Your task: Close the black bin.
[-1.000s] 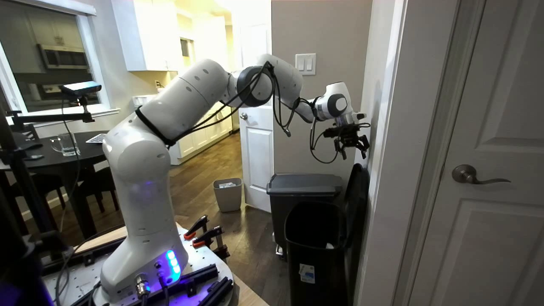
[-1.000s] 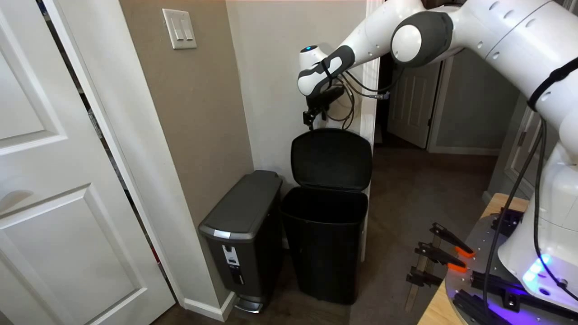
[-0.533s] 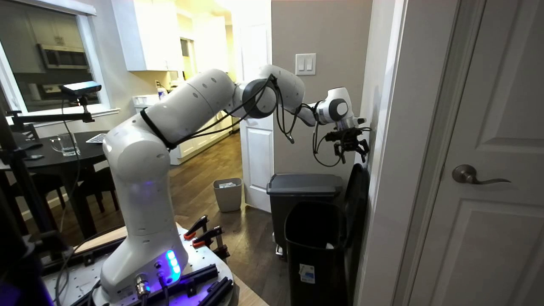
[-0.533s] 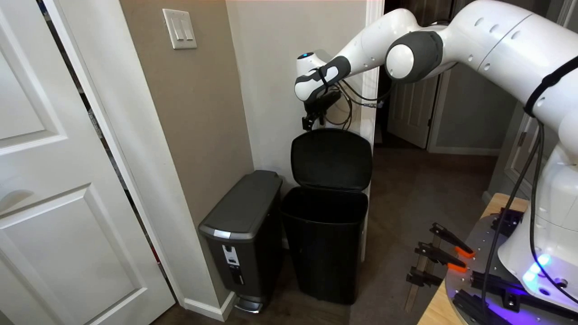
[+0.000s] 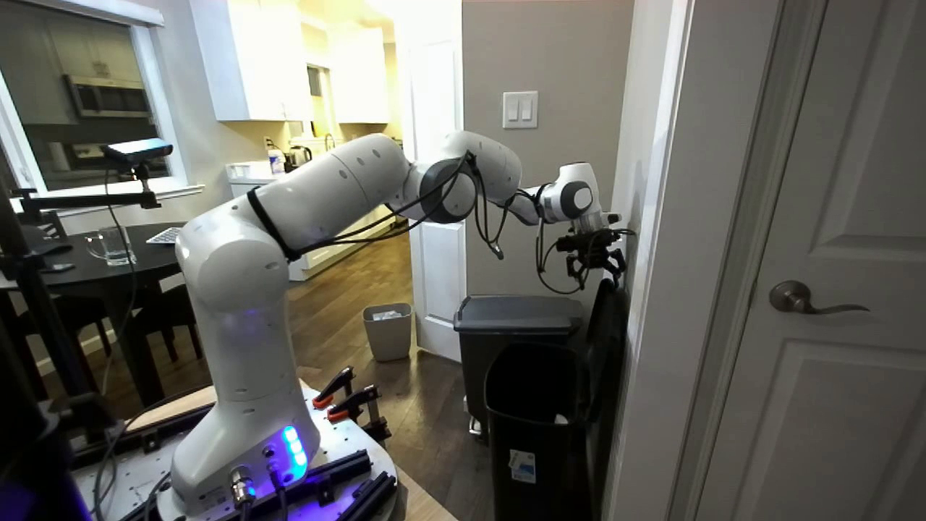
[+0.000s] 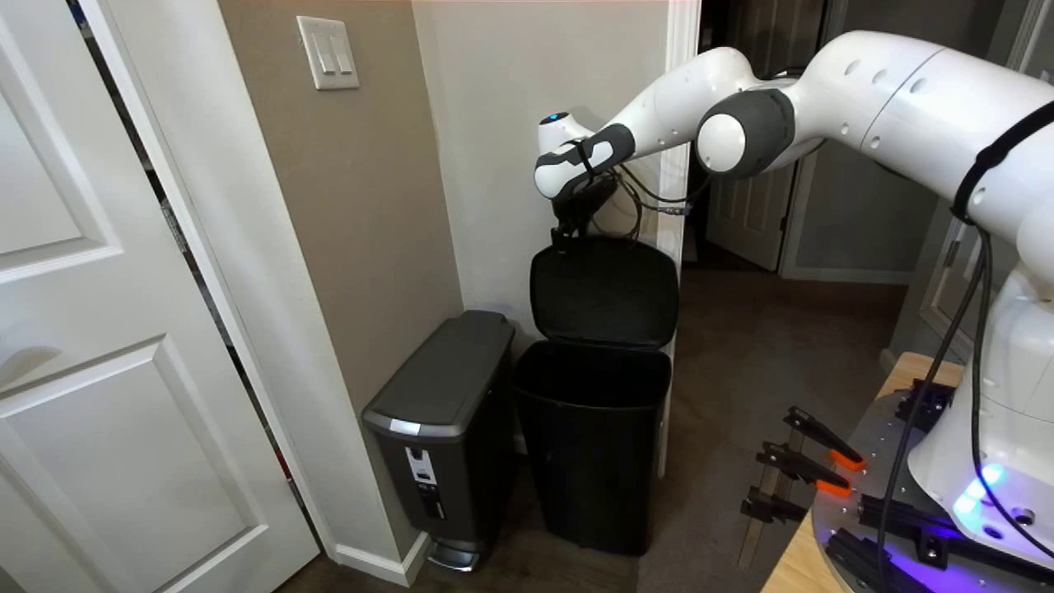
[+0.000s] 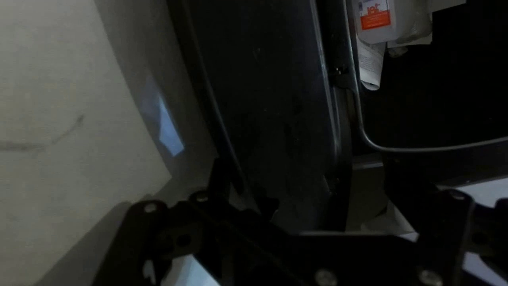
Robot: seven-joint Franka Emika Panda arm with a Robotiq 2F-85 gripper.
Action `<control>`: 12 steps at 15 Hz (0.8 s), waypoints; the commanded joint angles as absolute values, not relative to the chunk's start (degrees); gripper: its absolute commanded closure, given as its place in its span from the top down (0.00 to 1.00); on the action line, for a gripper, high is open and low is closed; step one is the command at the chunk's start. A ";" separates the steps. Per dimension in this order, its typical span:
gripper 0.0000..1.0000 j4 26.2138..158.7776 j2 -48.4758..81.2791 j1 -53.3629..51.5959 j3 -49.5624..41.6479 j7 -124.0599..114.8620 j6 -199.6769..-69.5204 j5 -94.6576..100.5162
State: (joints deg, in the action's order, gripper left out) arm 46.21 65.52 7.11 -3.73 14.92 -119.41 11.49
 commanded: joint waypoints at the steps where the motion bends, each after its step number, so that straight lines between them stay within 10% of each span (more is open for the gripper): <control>1: 1.00 43.00 66.56 8.50 -3.06 18.65 -115.77 10.04; 12: 1.00 36.59 62.96 12.53 5.14 15.17 -82.04 -2.69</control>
